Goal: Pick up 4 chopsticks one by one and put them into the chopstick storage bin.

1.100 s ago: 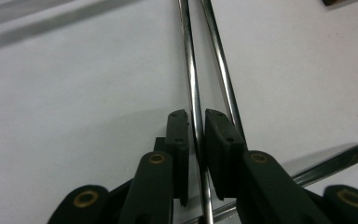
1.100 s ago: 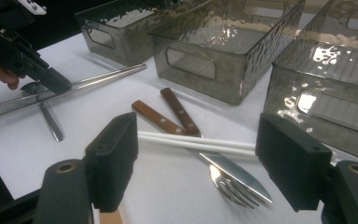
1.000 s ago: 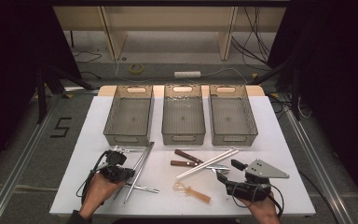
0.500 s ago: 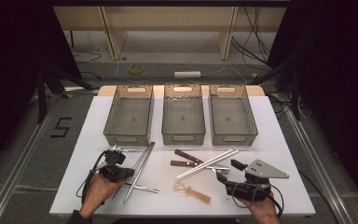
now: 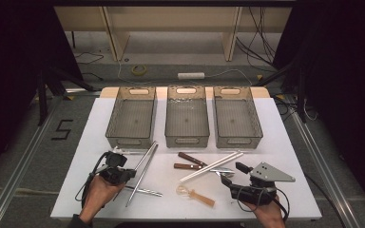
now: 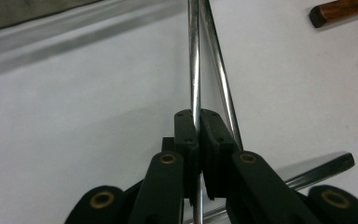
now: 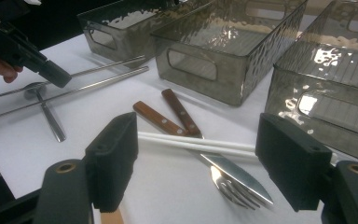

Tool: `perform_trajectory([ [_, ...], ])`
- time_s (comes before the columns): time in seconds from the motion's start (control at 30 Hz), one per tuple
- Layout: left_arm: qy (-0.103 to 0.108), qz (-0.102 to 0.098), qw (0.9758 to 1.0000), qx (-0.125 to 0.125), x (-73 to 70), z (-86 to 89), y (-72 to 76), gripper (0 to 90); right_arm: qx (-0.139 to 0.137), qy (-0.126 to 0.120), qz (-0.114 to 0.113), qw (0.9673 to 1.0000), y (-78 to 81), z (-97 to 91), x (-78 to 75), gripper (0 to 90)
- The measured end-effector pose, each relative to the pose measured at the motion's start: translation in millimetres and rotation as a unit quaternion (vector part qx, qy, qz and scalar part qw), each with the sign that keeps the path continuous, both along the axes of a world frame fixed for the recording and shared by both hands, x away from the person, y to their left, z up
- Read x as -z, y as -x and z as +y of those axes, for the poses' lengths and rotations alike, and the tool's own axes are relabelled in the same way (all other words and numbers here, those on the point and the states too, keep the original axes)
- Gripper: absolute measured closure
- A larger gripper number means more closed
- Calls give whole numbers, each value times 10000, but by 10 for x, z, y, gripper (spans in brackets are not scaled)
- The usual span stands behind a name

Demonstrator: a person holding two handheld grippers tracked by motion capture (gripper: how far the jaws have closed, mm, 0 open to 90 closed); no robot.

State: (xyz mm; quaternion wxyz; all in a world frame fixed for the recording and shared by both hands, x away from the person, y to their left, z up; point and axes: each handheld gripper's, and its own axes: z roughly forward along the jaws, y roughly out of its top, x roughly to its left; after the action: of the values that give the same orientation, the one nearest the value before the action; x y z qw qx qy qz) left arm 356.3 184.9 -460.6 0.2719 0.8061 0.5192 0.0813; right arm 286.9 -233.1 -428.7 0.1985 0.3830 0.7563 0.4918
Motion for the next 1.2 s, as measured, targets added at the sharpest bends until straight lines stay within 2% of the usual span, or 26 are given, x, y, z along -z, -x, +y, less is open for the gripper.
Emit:
perform_trajectory([
  [0.27, 175, -242, 9995, 59, -129, 15, 55, 856, 1, -25, -20, 10000, 2, -2, -3, 308],
  [0.53, 466, -592, 9971, 92, -285, 31, 87, 856, 10, -52, -39, 10000, 4, -9, -7, 308],
  [0.67, 508, -665, 9964, 161, -339, 19, 73, 856, -3, -54, -45, 10000, 6, -8, -7, 308],
  [1.0, 535, -1002, 9934, 156, -518, 4, -84, 856, 6, -80, -18, 10000, -1, -18, -1, 308],
  [1.2, 629, -1157, 9913, 89, -611, 28, -196, 856, 4, -84, -28, 10000, -2, -25, 0, 308],
])
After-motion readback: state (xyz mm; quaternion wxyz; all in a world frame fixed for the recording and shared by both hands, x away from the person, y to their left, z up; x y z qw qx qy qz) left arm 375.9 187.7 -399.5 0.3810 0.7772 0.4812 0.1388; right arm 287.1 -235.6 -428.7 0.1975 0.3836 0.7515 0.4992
